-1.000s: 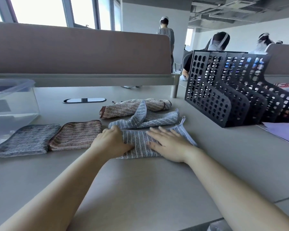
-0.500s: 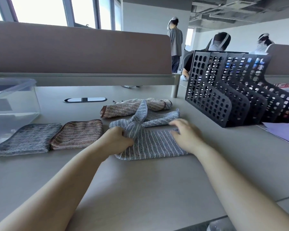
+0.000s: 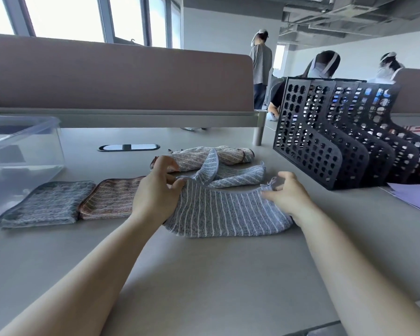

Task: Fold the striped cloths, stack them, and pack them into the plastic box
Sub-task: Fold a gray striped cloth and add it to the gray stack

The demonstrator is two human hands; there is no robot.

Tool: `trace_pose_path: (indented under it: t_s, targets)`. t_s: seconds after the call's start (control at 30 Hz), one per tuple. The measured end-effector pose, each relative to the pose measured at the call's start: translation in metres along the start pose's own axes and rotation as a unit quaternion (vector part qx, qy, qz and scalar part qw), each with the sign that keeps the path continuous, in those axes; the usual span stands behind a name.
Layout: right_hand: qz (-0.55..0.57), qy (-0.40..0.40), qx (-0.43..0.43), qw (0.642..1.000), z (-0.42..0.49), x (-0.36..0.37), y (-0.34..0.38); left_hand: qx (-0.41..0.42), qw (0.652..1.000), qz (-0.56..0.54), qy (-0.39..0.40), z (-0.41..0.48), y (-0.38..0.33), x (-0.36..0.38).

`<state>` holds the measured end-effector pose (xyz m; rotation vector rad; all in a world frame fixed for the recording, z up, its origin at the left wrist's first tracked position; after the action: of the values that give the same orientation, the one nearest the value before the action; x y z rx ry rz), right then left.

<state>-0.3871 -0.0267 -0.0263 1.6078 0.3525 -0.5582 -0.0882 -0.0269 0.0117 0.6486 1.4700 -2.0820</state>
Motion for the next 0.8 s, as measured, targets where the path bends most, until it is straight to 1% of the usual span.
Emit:
trace_pose_path:
  t_s: [0.1,0.17,0.23,0.3,0.37,0.43,0.5,0.57,0.63,0.67,0.73,0.8]
  targets:
    - [0.110,-0.018,-0.020,0.994,-0.007,-0.007,0.009,0.017,1.000,0.002,-0.024,0.000,-0.011,-0.009]
    - [0.158,-0.025,-0.058,0.985,-0.010,-0.008,0.028,0.032,0.998,-0.020,-0.044,0.000,-0.022,-0.013]
    - [0.199,-0.010,-0.111,0.974,-0.016,0.001,0.057,0.075,0.995,-0.033,-0.053,-0.003,-0.041,-0.015]
    - [0.224,0.029,-0.161,0.961,-0.024,0.022,0.087,0.128,0.991,-0.037,-0.024,-0.006,-0.059,-0.006]
    - [0.249,0.085,-0.205,0.943,-0.030,0.047,0.112,0.160,0.985,-0.067,0.024,-0.010,-0.069,0.004]
    - [0.306,0.145,-0.242,0.909,-0.036,0.063,0.131,0.160,0.980,-0.114,0.036,-0.011,-0.065,0.004]
    - [0.326,0.167,-0.267,0.891,-0.040,0.067,0.138,0.139,0.980,-0.139,0.024,-0.008,-0.052,-0.003]
    - [0.299,0.144,-0.291,0.897,-0.040,0.063,0.135,0.128,0.981,-0.142,0.019,-0.004,-0.042,-0.007]
    - [0.207,0.078,-0.317,0.922,-0.039,0.052,0.129,0.126,0.981,-0.144,0.027,-0.003,-0.039,-0.007]
    - [0.159,0.050,-0.331,0.929,-0.040,0.048,0.128,0.130,0.979,-0.150,0.039,-0.003,-0.039,-0.005]
    - [0.089,0.028,-0.367,0.926,-0.042,0.045,0.130,0.142,0.975,-0.159,0.064,-0.005,-0.044,-0.002]
    - [0.054,0.027,-0.397,0.916,-0.044,0.048,0.133,0.151,0.973,-0.155,0.081,-0.007,-0.049,0.001]
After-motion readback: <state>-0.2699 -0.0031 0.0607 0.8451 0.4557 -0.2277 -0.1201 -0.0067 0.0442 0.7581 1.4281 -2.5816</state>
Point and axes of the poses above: each hand's wrist, its own z-axis towards the middle knuckle, its own x-axis out of the palm, y = z × x, the point moved 9 cm from there along z, towards the middle knuckle, and after that the axes turned 14 degrees about y, right-handed, at the moved point
